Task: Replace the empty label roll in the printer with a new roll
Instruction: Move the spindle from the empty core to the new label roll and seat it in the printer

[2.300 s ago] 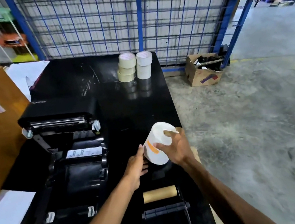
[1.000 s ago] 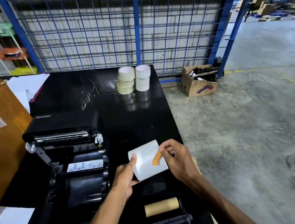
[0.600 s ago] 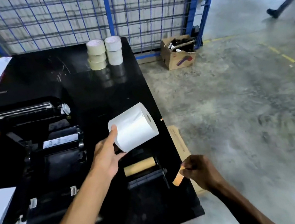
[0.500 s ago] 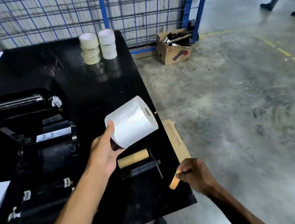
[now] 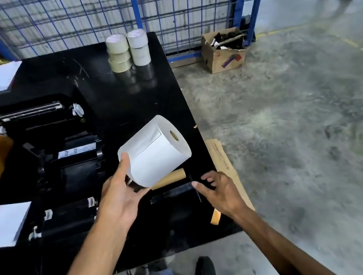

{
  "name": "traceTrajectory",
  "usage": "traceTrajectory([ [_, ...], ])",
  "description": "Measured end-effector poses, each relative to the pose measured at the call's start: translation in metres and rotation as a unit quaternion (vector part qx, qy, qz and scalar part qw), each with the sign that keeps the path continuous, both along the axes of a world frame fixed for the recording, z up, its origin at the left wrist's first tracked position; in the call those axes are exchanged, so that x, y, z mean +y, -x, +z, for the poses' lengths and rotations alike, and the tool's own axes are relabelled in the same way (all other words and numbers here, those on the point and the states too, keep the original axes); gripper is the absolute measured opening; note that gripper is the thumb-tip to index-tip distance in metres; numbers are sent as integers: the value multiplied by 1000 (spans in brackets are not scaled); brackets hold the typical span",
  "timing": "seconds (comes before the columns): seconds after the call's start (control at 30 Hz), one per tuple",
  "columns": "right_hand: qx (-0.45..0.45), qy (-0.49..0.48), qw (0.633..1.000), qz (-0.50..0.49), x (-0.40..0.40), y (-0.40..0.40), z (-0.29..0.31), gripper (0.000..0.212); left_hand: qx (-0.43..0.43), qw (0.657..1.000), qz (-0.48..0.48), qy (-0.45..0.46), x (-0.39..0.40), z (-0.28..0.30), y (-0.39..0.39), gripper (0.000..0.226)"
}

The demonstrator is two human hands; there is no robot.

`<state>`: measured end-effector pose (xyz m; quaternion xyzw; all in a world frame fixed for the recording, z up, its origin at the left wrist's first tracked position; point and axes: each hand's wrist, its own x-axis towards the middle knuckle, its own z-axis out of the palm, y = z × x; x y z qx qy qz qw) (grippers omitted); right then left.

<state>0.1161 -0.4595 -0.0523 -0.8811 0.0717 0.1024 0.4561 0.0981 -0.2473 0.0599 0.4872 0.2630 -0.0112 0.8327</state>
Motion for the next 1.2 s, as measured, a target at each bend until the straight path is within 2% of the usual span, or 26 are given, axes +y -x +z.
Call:
traceTrajectory([
  [0.07,16,31,999,6,17,-9,-5,50,-2,1000,7,5,9,0,6,26],
  [0.13,15,55,998,-6,30,-12,-10,44,-5,1000,16,23,19,-1,12,27],
  [0.3,-11,64,998,3,31,-11,-18,28,21,995,10,96,33,-5,20,54],
  [0.43,-16,-71,997,-17,26,-14,-13,29,26,992,22,118,34,-11,22,58],
  [0.53,-40,-90,995,-19,5,-25,10,24,21,993,31,114,37,-13,22,63],
  [0.63,-120,-115,983,-76,-16,-40,54,15,9,994,42,105,38,-12,17,57],
  [0.73,-191,-183,953,-149,-23,-50,95,18,5,992,59,108,35,-10,8,47],
  [0.97,-162,-285,935,-135,-13,-49,110,20,10,990,47,130,24,-5,0,61],
  [1.03,-193,-269,935,-123,-12,-46,113,20,6,991,46,128,23,-4,0,61],
  [1.2,-371,-168,913,-2,-11,-40,130,27,-12,993,49,105,23,1,-1,45],
])
